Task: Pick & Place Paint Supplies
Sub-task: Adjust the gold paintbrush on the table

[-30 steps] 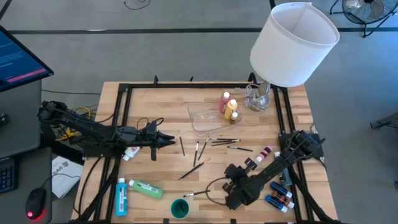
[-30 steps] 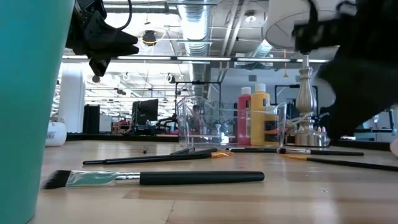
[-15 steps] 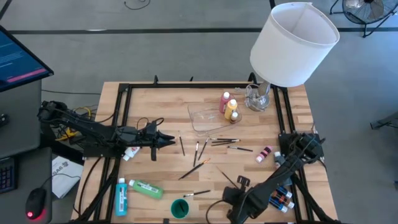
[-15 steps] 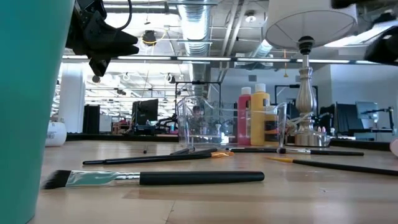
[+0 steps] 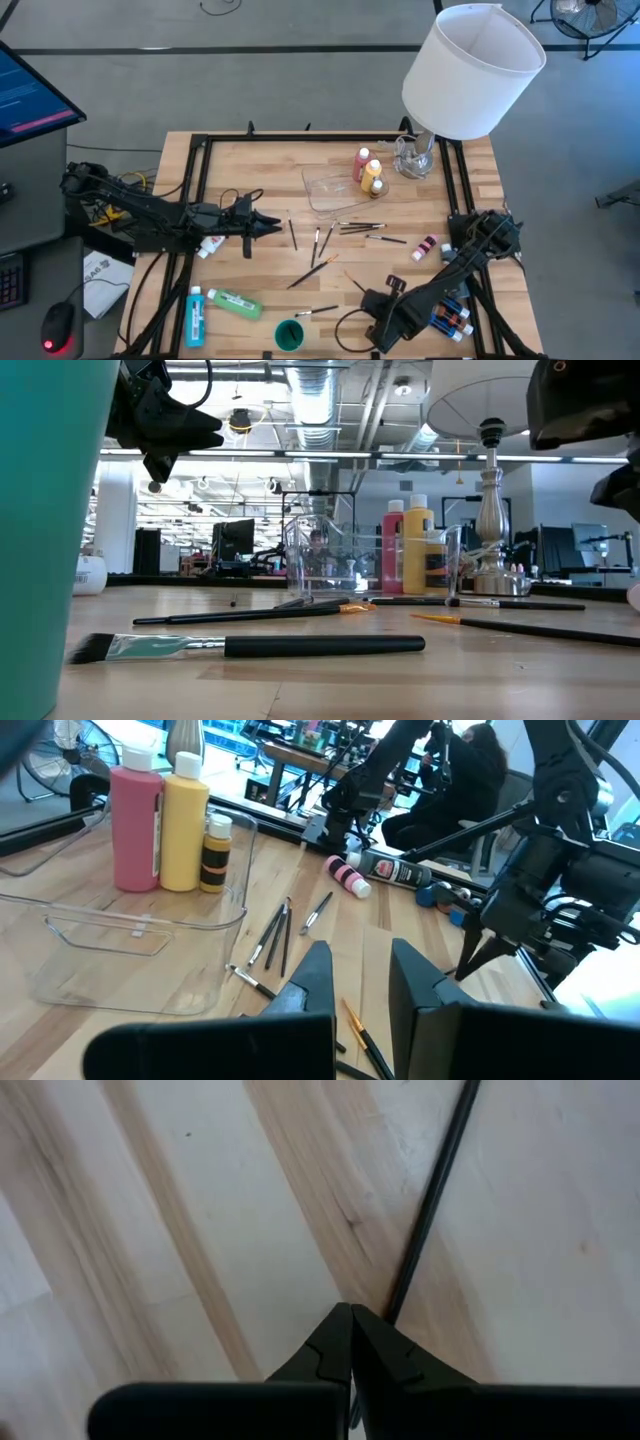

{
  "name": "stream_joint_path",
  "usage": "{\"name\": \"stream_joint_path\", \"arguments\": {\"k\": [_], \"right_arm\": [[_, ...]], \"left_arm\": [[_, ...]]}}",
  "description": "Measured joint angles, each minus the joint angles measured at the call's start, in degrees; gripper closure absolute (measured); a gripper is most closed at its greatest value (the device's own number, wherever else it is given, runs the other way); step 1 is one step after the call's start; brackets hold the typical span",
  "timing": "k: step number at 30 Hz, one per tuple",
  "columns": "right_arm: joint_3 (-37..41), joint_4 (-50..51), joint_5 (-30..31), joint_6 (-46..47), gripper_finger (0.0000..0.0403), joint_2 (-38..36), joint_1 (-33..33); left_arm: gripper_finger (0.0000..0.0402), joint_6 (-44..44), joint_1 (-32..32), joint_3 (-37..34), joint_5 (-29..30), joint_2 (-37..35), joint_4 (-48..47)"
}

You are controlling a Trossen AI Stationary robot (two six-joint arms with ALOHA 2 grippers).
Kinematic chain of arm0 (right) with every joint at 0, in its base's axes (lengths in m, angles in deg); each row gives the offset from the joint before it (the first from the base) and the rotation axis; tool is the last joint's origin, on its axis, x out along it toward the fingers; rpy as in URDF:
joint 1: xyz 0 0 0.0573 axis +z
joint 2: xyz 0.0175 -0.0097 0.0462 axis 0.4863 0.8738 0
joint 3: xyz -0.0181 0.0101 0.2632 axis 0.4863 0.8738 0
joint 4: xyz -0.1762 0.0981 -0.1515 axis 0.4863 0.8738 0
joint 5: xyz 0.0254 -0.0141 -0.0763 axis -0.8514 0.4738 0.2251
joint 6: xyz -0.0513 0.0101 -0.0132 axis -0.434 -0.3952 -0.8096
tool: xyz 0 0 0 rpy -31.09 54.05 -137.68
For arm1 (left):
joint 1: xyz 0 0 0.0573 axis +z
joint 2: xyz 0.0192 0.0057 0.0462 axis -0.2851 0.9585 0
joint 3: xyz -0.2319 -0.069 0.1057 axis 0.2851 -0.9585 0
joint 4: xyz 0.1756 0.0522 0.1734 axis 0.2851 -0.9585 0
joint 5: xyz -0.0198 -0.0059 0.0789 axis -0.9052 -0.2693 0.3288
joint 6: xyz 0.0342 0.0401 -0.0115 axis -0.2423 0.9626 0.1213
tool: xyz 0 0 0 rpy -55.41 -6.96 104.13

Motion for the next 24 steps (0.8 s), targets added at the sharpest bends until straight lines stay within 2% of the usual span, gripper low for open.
{"name": "stream_joint_path", "arguments": {"k": [5,11,18,24], "right_arm": [[0.1,3.2,3.7,3.8,0.0403,0.2,-0.1],[0.3,7.1,6.0,3.4,0.0403,0.3,-1.5],[0.8,16.5,17.0,7.2,0.0403,0.8,-2.9],[-0.4,14.5,25.4,8.1,0.0403,0.7,-1.6]], "left_arm": [[0.0401,0.0,0.0,0.0,0.5,0.0,0.0],[0.0401,0.0,0.0,0.0,0.6,0.0,0.0],[0.0401,0.0,0.0,0.0,0.6,0.0,0.0],[0.0401,0.0,0.0,0.0,0.6,0.0,0.0]]}}
